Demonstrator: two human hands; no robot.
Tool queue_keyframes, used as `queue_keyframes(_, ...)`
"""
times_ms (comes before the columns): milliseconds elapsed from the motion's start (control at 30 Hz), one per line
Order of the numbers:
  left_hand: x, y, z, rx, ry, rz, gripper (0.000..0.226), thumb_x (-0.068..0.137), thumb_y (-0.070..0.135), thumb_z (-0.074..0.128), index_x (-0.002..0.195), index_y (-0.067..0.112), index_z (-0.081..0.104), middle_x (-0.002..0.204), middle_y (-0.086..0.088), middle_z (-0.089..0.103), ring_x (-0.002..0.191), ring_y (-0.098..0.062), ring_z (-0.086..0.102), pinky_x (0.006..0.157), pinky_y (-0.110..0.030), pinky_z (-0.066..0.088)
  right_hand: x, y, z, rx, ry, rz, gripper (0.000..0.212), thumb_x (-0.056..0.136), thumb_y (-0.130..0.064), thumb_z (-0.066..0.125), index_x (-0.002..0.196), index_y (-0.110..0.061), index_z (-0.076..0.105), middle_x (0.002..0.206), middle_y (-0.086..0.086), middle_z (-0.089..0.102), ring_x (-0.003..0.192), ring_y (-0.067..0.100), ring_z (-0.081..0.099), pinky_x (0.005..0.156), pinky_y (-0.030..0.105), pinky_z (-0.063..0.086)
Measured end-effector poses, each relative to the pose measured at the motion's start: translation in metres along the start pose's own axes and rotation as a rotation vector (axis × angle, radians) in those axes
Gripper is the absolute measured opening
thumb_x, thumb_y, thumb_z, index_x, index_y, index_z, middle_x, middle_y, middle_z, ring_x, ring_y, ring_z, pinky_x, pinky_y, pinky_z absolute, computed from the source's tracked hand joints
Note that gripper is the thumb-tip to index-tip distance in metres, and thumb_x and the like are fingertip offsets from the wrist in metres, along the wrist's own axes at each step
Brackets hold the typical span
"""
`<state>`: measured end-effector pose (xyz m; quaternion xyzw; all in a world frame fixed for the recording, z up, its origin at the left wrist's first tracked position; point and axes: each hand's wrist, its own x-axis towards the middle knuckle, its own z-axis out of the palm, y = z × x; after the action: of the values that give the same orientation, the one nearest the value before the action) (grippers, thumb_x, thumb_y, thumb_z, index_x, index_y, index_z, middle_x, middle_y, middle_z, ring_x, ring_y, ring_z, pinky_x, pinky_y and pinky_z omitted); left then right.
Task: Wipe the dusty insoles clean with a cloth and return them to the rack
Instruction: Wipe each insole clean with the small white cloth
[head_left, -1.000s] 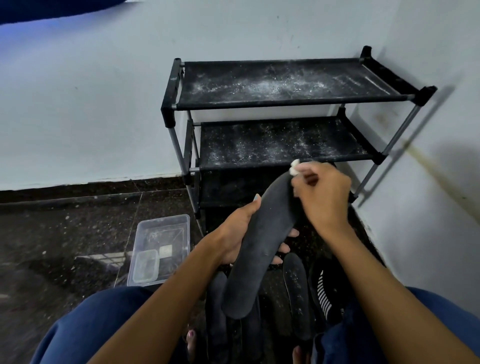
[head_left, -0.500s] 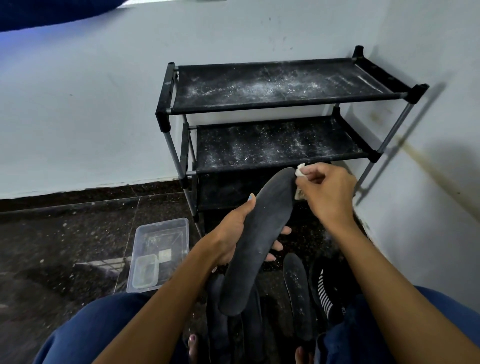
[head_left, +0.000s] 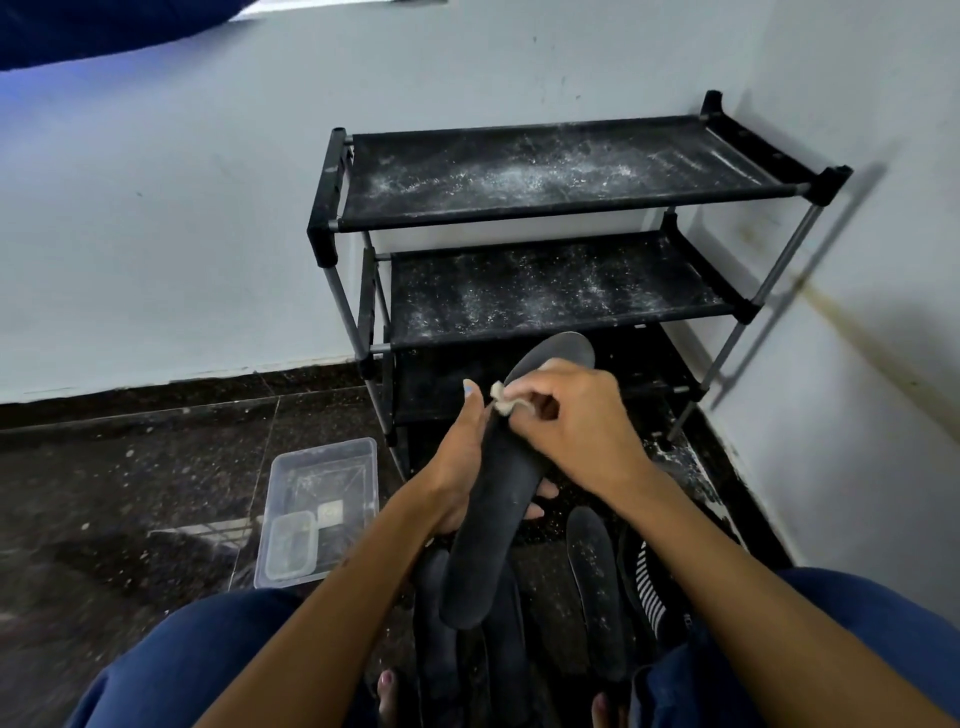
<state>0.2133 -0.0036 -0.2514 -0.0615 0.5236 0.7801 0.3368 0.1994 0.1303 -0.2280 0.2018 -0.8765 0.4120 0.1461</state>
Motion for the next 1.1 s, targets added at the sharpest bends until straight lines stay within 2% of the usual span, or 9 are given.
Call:
queue_keyframes(100, 0.002, -0.002, 0.002, 0.036, -0.058, 0.040, 0.080, 0.082, 0.074, 0.001, 0.139, 0.031, 0.037, 0.095, -0.019, 0.070, 0.061, -0.027, 0.064, 0.052, -0.035, 0.055, 0.006, 0.009, -0.011, -0.129, 0.220, 0.075, 0.011, 0.080, -0.009, 0.066, 0.088, -0.011, 0.074, 0.082, 0.003, 0.066, 0.069, 0.011, 0.061, 0.067, 0.009, 0.044)
queue_keyframes(167, 0.002, -0.003, 0.004, 0.046, -0.080, 0.050, 0.084, 0.076, 0.078, -0.002, 0.137, 0.036, 0.038, 0.097, -0.019, 0.070, 0.061, -0.027, 0.063, 0.051, -0.034, 0.054, 0.006, 0.011, -0.013, -0.143, 0.262, 0.105, 0.013, 0.079, -0.007, 0.066, 0.089, -0.010, 0.074, 0.083, 0.002, 0.065, 0.070, 0.009, 0.060, 0.069, 0.003, 0.040)
queue_keyframes(367, -0.001, 0.000, 0.005, 0.094, -0.024, -0.006, 0.108, 0.048, 0.090, 0.009, 0.108, 0.019, 0.064, 0.089, -0.030, 0.064, 0.075, -0.037, 0.063, 0.068, -0.044, 0.053, -0.009, -0.008, 0.005, -0.114, -0.069, -0.100, 0.016, 0.079, -0.009, 0.064, 0.091, -0.011, 0.073, 0.086, 0.001, 0.064, 0.076, 0.013, 0.062, 0.069, 0.026, 0.052)
queue_keyframes(467, -0.002, -0.002, 0.004, 0.100, -0.100, 0.028, 0.103, 0.054, 0.087, 0.004, 0.128, 0.032, 0.048, 0.091, -0.024, 0.066, 0.063, -0.028, 0.064, 0.053, -0.034, 0.055, -0.001, 0.000, -0.001, -0.168, 0.087, -0.019, 0.016, 0.083, -0.011, 0.064, 0.096, -0.012, 0.073, 0.086, 0.003, 0.064, 0.075, 0.013, 0.061, 0.071, 0.023, 0.049)
queue_keyframes(567, 0.000, -0.004, 0.004, 0.102, -0.162, 0.039, 0.095, 0.055, 0.086, 0.002, 0.129, 0.041, 0.044, 0.101, -0.026, 0.063, 0.061, -0.026, 0.064, 0.050, -0.031, 0.055, 0.006, 0.009, -0.010, -0.231, 0.228, 0.161, 0.016, 0.083, -0.009, 0.063, 0.096, -0.011, 0.072, 0.086, 0.003, 0.063, 0.073, 0.013, 0.061, 0.068, 0.014, 0.041)
queue_keyframes(667, -0.001, -0.005, 0.005, 0.069, -0.151, 0.045, 0.100, 0.054, 0.087, 0.006, 0.128, 0.036, 0.048, 0.095, -0.020, 0.067, 0.065, -0.026, 0.065, 0.053, -0.035, 0.055, -0.001, 0.004, -0.004, -0.171, 0.118, 0.074, 0.019, 0.081, -0.007, 0.065, 0.097, -0.012, 0.073, 0.089, 0.001, 0.065, 0.075, 0.008, 0.061, 0.071, 0.012, 0.044)
queue_keyframes(800, -0.002, 0.001, 0.006, 0.009, -0.023, -0.001, 0.104, 0.058, 0.088, 0.001, 0.108, 0.021, 0.063, 0.088, -0.016, 0.072, 0.077, -0.032, 0.068, 0.074, -0.046, 0.053, -0.010, -0.008, 0.006, -0.091, -0.074, -0.038, 0.016, 0.081, -0.010, 0.064, 0.095, -0.013, 0.073, 0.085, 0.000, 0.065, 0.073, 0.010, 0.061, 0.068, 0.025, 0.052)
queue_keyframes(933, -0.004, 0.001, 0.005, 0.007, -0.133, 0.076, 0.100, 0.057, 0.086, 0.002, 0.132, 0.035, 0.045, 0.094, -0.019, 0.069, 0.064, -0.027, 0.066, 0.053, -0.034, 0.055, 0.005, 0.006, -0.009, -0.267, 0.155, 0.077, 0.009, 0.085, -0.015, 0.064, 0.089, -0.012, 0.072, 0.081, 0.004, 0.063, 0.066, 0.013, 0.057, 0.063, 0.022, 0.044)
queue_keyframes(1100, 0.001, -0.002, 0.003, 0.042, -0.182, 0.069, 0.106, 0.056, 0.086, 0.004, 0.143, 0.033, 0.031, 0.103, -0.023, 0.067, 0.067, -0.028, 0.066, 0.054, -0.034, 0.055, 0.010, 0.025, -0.024, -0.315, 0.256, 0.265, 0.014, 0.085, -0.012, 0.062, 0.096, -0.013, 0.071, 0.088, 0.006, 0.066, 0.072, 0.015, 0.060, 0.067, 0.015, 0.038)
